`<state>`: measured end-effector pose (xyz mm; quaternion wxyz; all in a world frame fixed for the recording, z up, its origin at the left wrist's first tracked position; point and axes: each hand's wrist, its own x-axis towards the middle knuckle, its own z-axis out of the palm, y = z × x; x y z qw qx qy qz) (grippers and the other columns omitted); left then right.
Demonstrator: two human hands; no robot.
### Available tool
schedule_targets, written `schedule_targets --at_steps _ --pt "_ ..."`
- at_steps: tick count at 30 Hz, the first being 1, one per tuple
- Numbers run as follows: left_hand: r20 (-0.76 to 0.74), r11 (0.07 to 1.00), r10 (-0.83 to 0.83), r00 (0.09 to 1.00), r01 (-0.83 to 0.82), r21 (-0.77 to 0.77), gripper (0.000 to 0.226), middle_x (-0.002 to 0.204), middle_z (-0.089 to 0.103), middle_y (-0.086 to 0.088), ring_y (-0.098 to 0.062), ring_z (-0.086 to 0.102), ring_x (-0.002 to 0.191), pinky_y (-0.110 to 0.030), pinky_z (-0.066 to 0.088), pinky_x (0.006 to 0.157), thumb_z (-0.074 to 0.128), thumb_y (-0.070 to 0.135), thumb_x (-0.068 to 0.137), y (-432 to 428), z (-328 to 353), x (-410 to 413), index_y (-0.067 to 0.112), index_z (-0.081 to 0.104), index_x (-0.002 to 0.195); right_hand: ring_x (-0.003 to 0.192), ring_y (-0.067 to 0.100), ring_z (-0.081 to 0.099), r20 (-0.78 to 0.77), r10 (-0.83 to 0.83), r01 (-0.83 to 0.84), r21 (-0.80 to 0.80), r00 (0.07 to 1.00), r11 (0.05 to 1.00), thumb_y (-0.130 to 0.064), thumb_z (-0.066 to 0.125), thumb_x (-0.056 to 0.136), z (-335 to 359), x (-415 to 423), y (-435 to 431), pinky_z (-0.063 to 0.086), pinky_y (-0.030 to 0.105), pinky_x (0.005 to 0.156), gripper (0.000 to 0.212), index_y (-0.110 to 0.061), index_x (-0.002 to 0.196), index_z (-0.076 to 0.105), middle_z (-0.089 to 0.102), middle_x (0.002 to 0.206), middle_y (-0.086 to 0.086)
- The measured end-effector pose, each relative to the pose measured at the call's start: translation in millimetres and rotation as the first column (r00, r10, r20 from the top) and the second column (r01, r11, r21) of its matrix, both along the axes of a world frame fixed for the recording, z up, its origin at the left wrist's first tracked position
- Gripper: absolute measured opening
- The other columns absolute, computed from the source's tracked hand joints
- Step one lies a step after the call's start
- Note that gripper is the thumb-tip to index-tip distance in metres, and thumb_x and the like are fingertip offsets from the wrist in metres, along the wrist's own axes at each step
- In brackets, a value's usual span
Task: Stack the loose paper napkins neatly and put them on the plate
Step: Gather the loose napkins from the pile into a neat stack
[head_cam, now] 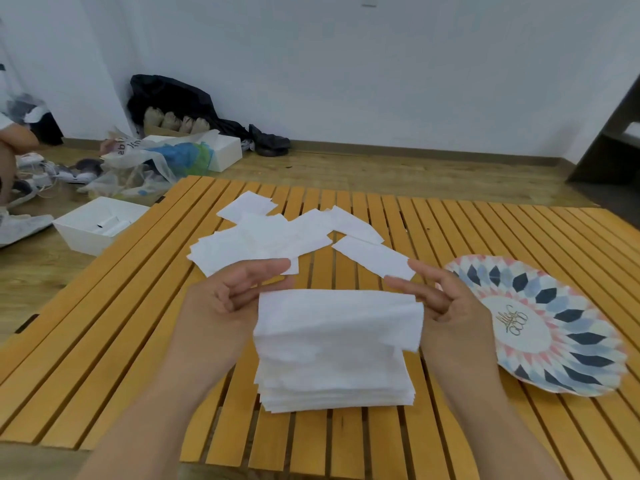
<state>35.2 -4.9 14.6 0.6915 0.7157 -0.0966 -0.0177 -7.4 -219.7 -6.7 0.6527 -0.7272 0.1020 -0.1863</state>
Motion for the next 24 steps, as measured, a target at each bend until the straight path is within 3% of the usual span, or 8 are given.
schedule_targets --at_steps 3,8,12,17,21,24 --pt "-0.036 0.999 0.034 0.999 -0.033 0.024 0.036 0.095 0.076 0.004 -0.009 0.071 0.091 -0.023 0.059 0.071 0.059 -0.014 0.082 2.6 -1.6 4.2 0.015 0.072 0.098 0.070 0.004 0.070 -0.072 -0.011 0.009 -0.028 0.997 1.000 0.001 0.063 0.085 -1.7 0.7 -3.0 0.054 0.017 0.054 0.031 -0.024 0.104 0.065 0.075 0.079 -0.009" --pt "-0.076 0.995 0.073 0.994 -0.067 0.077 0.022 0.082 0.077 0.000 -0.013 0.072 0.077 -0.026 0.059 0.065 0.061 -0.001 0.087 3.5 -1.0 3.7 0.018 0.071 0.093 0.070 0.008 0.071 -0.135 0.052 -0.055 -0.013 0.989 0.998 -0.003 0.059 0.090 0.6 -1.8 -9.0 0.050 0.018 0.051 0.019 -0.020 0.095 0.067 0.076 0.078 -0.006" --pt "-0.101 0.993 0.086 0.991 -0.076 0.094 0.017 0.077 0.076 -0.002 -0.012 0.072 0.069 -0.018 0.054 0.054 0.060 0.001 0.088 4.9 -3.0 5.5 0.015 0.070 0.089 0.072 0.010 0.070 -0.204 0.119 -0.123 -0.011 0.972 0.992 -0.003 0.056 0.091 1.1 -2.8 -15.8 0.051 0.020 0.053 0.018 -0.018 0.095 0.066 0.076 0.081 -0.001" --pt "-0.201 0.995 0.041 0.979 -0.021 0.101 0.014 0.079 0.076 -0.003 -0.010 0.071 0.069 -0.016 0.053 0.053 0.063 -0.002 0.086 6.0 -10.4 8.9 0.010 0.068 0.091 0.065 0.006 0.067 -0.261 0.146 -0.148 0.012 0.954 0.989 -0.002 0.057 0.091 -6.7 -1.0 -19.2 0.049 0.018 0.051 0.018 -0.018 0.099 0.057 0.075 0.077 0.001" --pt "-0.283 0.984 0.030 0.959 0.022 0.178 0.013 0.082 0.076 -0.003 -0.014 0.072 0.077 -0.018 0.055 0.055 0.061 -0.005 0.085 5.0 -22.7 12.8 0.005 0.069 0.084 0.061 0.008 0.058 -0.319 0.133 -0.151 -0.035 0.938 0.988 -0.003 0.055 0.091 -18.2 2.7 -19.5 0.044 0.021 0.052 0.014 -0.015 0.084 0.051 0.068 0.068 -0.002" --pt "-0.332 0.973 0.048 0.942 0.031 0.229 0.026 0.083 0.076 0.000 -0.012 0.072 0.079 -0.019 0.057 0.059 0.058 -0.004 0.087 2.2 -28.7 15.4 0.010 0.077 0.078 0.068 0.013 0.055 -0.383 0.125 -0.167 -0.079 0.915 0.983 0.000 0.046 0.089 -22.1 4.8 -17.2 0.045 0.025 0.059 0.023 -0.014 0.076 0.058 0.063 0.073 0.002"
